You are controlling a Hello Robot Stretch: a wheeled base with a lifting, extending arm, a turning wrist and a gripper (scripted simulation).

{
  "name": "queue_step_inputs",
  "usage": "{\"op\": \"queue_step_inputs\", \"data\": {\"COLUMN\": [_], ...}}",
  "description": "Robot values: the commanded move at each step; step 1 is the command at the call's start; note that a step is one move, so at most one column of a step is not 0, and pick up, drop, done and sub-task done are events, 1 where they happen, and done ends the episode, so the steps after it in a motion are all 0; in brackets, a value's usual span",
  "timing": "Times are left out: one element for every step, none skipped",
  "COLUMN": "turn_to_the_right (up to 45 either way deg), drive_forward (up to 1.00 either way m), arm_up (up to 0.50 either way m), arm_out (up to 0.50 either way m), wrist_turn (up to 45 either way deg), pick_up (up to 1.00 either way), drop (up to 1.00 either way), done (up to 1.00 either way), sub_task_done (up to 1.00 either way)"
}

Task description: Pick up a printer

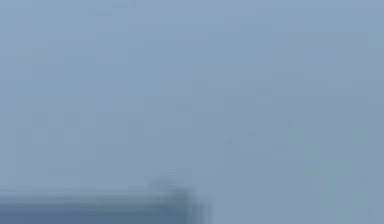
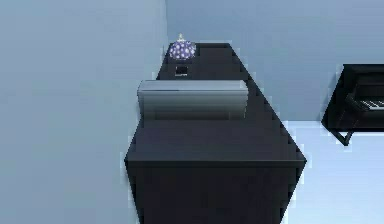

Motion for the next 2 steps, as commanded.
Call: {"op": "queue_step_inputs", "data": {"turn_to_the_right": [0.0,0.0], "drive_forward": [0.00,0.00], "arm_up": [0.50,0.38], "arm_out": [0.00,0.00], "wrist_turn": [0.0,0.0], "pick_up": [0.00,0.00], "drop": [0.00,0.00], "done": [0.00,0.00], "sub_task_done": [0.00,0.00]}}
